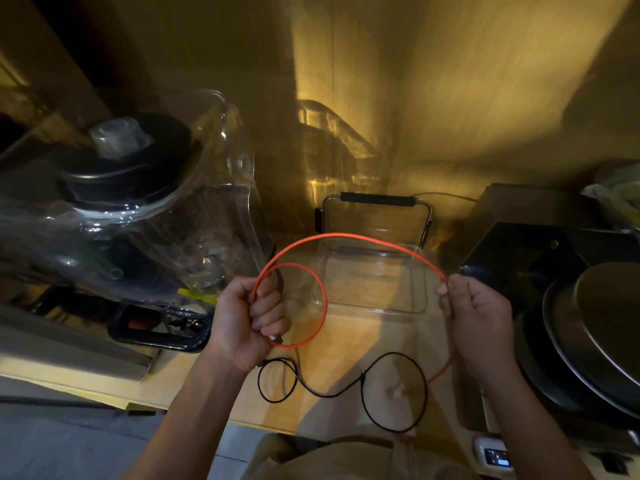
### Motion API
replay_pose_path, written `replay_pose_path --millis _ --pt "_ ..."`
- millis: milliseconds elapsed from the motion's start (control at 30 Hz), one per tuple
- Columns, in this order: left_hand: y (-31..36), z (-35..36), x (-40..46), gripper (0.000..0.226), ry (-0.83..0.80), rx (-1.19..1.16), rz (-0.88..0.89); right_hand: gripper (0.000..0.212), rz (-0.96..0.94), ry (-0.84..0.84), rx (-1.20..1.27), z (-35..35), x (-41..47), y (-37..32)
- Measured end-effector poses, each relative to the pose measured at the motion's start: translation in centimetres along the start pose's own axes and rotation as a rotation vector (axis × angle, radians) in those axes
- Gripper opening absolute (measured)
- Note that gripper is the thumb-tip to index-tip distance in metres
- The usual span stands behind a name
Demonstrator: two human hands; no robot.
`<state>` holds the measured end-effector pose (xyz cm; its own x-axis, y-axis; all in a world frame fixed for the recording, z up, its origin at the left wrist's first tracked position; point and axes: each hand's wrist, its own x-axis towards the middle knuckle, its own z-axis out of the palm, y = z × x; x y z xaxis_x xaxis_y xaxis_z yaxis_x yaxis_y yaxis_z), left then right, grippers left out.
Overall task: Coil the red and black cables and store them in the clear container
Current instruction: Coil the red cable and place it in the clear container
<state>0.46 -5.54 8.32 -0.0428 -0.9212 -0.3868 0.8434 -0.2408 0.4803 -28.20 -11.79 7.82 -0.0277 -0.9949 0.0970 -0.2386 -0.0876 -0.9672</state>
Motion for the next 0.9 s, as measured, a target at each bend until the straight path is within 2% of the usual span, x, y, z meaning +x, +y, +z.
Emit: replay_pose_path --millis 133,267,500,567,733,900 --pt "0.1 -0.2 0.2 0.025 -0.032 -0.046 0.011 0.031 0.029 -0.018 0.044 0.2 -0.3 0.2" --pt "0.1 -0.7 0.5 0.03 -0.088 -0.13 0.005 0.011 0.041 -0.014 0.108 0.2 -0.5 0.2" --pt "0.3 -0.7 1.1 0.025 -0.224 -0.257 0.015 0.017 -0.057 0.042 -0.094 -0.4 -0.7 0.9" --pt "0.3 -0.8 1.1 0.031 -0.264 -0.305 -0.008 0.02 -0.114 0.016 -0.175 -0.5 -0.9 0.7" --pt "0.0 -0.9 1.1 0.038 -0.356 -0.322 -0.019 0.008 -0.177 -0.064 -0.296 -1.0 -1.0 0.2" --pt "-0.1 -1.0 1.1 0.038 -0.365 -0.358 -0.024 0.017 -0.213 -0.129 -0.37 -1.2 -1.2 -0.4"
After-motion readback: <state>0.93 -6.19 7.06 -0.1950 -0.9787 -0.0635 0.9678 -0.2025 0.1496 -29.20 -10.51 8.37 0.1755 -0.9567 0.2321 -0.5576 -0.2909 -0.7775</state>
